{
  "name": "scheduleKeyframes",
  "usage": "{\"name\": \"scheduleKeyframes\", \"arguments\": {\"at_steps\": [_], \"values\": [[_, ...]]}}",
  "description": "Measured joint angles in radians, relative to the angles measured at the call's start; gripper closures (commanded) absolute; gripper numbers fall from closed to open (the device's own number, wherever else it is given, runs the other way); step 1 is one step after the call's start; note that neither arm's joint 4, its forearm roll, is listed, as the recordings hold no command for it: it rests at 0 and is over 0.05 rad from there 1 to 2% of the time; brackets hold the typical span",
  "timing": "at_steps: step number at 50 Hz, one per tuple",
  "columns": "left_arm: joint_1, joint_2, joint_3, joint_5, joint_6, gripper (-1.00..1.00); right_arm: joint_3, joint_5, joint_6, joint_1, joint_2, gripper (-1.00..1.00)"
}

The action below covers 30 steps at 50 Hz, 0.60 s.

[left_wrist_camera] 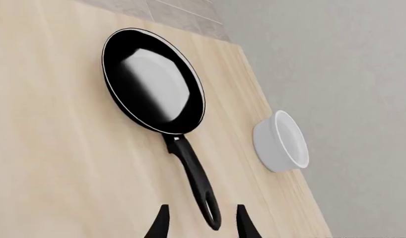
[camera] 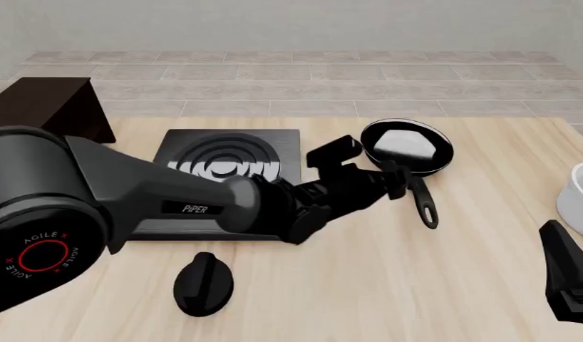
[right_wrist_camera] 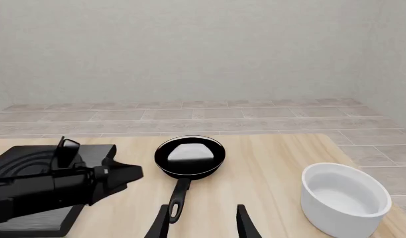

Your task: Put the frying pan on top of the cabinet.

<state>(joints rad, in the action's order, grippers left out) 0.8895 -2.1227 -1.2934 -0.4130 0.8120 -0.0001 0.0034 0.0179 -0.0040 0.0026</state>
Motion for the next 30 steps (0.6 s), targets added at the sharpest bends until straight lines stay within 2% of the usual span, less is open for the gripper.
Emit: {"name": "scheduleKeyframes", "arguments": {"at_steps": [30], "values": [[0.004,-0.090,-0.109,0.031,0.037,-1.00,0.000,0.000,0.002,0.003,0.000,-1.00]]}}
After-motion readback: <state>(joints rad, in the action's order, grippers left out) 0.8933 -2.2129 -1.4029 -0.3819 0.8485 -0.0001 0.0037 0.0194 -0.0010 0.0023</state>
